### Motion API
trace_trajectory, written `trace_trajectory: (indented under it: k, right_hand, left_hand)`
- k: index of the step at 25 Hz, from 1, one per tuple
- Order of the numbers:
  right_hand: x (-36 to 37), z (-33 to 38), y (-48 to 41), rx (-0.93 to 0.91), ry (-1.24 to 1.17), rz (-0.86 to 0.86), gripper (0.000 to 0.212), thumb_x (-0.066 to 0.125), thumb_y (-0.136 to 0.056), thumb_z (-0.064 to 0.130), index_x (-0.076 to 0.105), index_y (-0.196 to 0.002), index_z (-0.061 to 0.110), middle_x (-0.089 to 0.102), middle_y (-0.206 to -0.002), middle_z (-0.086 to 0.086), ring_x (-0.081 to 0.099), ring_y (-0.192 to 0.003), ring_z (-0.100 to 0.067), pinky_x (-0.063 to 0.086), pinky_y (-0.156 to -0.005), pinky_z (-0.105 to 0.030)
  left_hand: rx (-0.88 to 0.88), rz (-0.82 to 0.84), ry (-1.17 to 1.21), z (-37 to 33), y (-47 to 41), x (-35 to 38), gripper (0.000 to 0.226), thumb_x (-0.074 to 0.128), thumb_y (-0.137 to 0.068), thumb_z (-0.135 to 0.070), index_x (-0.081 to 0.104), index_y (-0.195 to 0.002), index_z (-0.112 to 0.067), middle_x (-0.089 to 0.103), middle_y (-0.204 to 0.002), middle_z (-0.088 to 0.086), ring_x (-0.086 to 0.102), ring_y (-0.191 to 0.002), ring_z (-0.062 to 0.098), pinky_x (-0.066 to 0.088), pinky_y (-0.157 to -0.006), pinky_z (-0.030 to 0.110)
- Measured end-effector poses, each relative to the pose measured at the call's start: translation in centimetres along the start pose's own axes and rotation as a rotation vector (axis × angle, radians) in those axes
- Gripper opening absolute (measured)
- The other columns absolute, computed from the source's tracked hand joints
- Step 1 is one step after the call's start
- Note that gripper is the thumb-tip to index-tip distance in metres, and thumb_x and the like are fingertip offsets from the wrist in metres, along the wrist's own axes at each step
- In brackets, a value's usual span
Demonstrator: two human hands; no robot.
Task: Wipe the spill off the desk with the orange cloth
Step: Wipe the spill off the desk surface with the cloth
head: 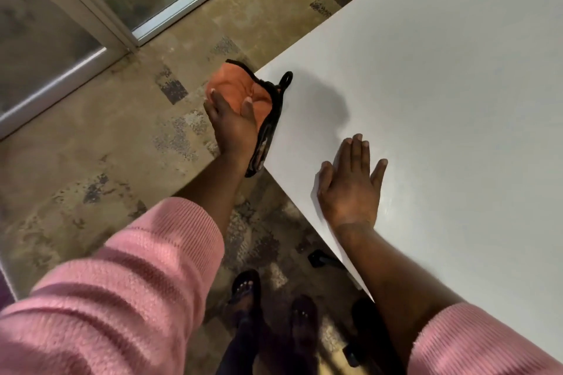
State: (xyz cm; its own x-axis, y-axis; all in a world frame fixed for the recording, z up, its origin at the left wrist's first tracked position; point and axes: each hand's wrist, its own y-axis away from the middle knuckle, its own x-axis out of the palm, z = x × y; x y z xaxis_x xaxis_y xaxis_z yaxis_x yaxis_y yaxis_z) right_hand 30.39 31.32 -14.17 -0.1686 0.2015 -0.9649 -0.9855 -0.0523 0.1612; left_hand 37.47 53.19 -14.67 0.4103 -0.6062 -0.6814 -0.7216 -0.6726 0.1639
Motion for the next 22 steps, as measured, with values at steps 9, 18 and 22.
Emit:
trace_trajectory:
  k: [9, 18, 22]
  right_hand:
    - [0.0, -0.5, 0.4, -0.048, -0.077, -0.097, 0.058, 0.029, -0.106, 0.025, 0.027, -0.160, 0.004, 0.021, -0.170, -0.015, 0.014, -0.159, -0.029, 0.007, -0.126, -0.061]
    - [0.0, -0.7, 0.0, -0.062, -0.022, -0.058, 0.057, 0.029, -0.107, 0.024, 0.024, -0.161, 0.005, 0.017, -0.171, -0.014, 0.010, -0.160, -0.027, 0.005, -0.126, -0.059]
    - [-0.2, -0.8, -0.1, -0.051, -0.100, -0.066, 0.055, 0.031, -0.108, 0.022, 0.028, -0.160, 0.005, 0.019, -0.171, -0.012, 0.011, -0.159, -0.026, 0.003, -0.127, -0.056]
  left_hand:
    - [-0.035, -0.076, 0.405, 2.3, 18.9, 4.7, 0.070, 0.051, -0.107, -0.026, 0.015, -0.162, -0.004, 0.022, -0.168, 0.017, 0.023, -0.156, 0.022, 0.022, -0.127, 0.030]
    - [-0.219, -0.052, 0.395, 3.2, 31.7, 7.5, 0.057, 0.041, -0.110, -0.035, 0.059, -0.130, 0.015, 0.068, -0.124, 0.028, 0.066, -0.116, 0.033, 0.037, -0.104, 0.007]
    - [-0.266, 0.046, 0.469, 3.3, 26.9, 6.6, 0.046, 0.052, -0.104, -0.006, 0.044, -0.148, 0.002, 0.056, -0.144, 0.012, 0.055, -0.133, 0.024, 0.024, -0.099, -0.007]
